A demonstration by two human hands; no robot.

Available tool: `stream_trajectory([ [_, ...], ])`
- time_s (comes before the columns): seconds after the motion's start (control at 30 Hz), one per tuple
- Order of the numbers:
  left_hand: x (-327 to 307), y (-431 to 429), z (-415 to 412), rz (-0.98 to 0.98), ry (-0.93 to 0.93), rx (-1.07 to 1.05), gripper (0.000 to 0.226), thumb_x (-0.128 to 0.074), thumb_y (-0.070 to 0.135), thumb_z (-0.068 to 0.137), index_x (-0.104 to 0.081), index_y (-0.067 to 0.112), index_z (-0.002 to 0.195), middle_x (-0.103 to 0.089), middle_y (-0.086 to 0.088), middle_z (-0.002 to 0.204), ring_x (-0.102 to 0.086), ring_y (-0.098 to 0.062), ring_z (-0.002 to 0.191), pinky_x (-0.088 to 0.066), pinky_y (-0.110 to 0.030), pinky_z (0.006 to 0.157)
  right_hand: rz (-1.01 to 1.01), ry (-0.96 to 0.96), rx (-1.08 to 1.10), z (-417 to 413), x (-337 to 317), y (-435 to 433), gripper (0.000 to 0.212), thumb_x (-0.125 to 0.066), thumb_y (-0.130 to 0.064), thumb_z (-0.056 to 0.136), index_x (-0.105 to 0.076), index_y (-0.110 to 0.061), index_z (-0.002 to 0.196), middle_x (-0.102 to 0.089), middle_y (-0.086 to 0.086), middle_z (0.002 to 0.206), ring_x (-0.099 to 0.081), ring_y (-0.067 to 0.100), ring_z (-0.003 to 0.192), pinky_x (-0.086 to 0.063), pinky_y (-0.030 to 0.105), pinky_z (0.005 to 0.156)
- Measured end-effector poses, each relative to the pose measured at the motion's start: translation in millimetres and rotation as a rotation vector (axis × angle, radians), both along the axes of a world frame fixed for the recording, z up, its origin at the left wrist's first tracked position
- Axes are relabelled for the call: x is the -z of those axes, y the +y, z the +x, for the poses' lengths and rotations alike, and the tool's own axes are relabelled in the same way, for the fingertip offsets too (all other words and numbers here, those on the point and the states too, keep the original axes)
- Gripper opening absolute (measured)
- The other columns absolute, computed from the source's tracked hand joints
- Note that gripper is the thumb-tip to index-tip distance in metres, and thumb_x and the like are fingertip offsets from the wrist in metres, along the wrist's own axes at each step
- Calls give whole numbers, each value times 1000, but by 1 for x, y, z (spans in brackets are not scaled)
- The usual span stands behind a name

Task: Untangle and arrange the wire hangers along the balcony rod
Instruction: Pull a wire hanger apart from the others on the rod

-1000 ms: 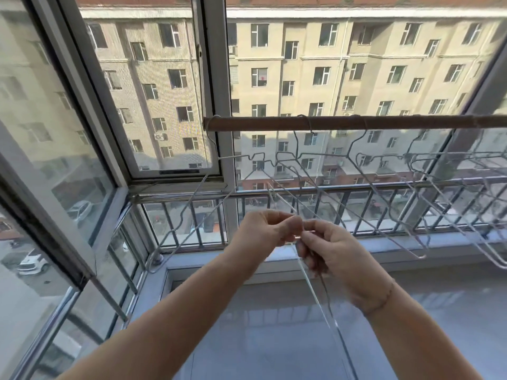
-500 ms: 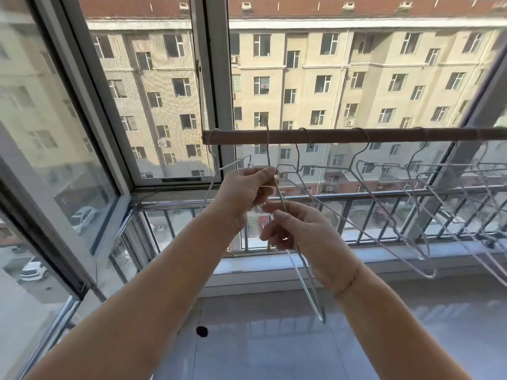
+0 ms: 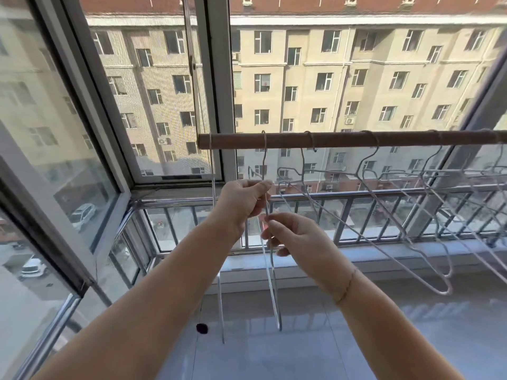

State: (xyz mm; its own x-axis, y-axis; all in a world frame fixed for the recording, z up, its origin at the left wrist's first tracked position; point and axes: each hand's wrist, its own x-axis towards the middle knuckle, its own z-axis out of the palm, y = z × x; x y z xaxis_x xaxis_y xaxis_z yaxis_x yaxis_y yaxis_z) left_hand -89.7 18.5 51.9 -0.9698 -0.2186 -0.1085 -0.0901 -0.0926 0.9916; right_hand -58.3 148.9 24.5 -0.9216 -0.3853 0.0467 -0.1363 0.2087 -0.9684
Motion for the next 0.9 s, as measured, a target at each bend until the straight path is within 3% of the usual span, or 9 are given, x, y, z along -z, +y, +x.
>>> stream_trajectory([
  [0.17,4,2,3,18,14,-63,7,-62,8,87,-63,9,80,-60,-4,65,-53,-12,58,-46,-21,59,-13,-11,-74,1,0,1,20,-54,-8,90,-56,-17,107,-68,-1,78,-62,9,67,-49,22,64],
  [0.23,5,1,4,60,28,-110,9,-58,7,89,-63,8,82,-58,-4,65,-52,-12,58,-44,-21,59,-22,12,-73,2,0,0,20,-54,-9,89,-58,-19,105,-69,0,78,-63,11,69,-50,26,67],
  [0.33,6,-1,6,75,43,-159,9,-54,7,91,-62,6,88,-58,-4,66,-50,-11,56,-42,-18,52,-32,154,60,2,-4,6,19,-56,-12,87,-61,-20,104,-72,3,83,-67,20,77,-53,34,74],
  [0.47,8,-4,7,96,50,-209,11,-51,7,92,-61,10,88,-58,-3,69,-52,-10,57,-44,-16,51,29,452,363,-5,-11,24,17,-58,-12,86,-62,-21,100,-67,-4,88,-62,7,81,-51,18,75],
  [0.53,9,-4,7,110,55,-222,13,-48,8,94,-60,11,89,-58,-3,70,-52,-9,59,-44,-15,50,130,503,471,-15,-8,31,18,-59,-15,86,-60,-20,104,-61,-3,95,-57,7,85,-47,15,75],
  [0.67,9,-4,5,125,44,-263,13,-47,9,95,-58,11,91,-57,-2,72,-51,-9,63,-43,-17,57,212,253,409,-32,4,35,26,-58,-27,87,-54,-18,111,-59,1,97,-57,16,89,-49,25,76],
  [0.8,6,0,6,1,54,-311,23,-49,13,92,-51,6,114,-55,-4,86,-47,-11,70,-39,-22,63,-17,28,310,-36,14,29,22,-59,-20,88,-58,-8,106,-67,9,90,-64,19,82,-54,27,77],
  [0.9,1,10,14,-157,161,-354,37,-52,15,88,-42,11,123,-51,-11,111,-50,-18,88,-43,-26,75,-176,-7,285,-36,15,27,17,-54,-6,89,-60,-1,104,-65,7,77,-61,10,67,-53,17,64],
])
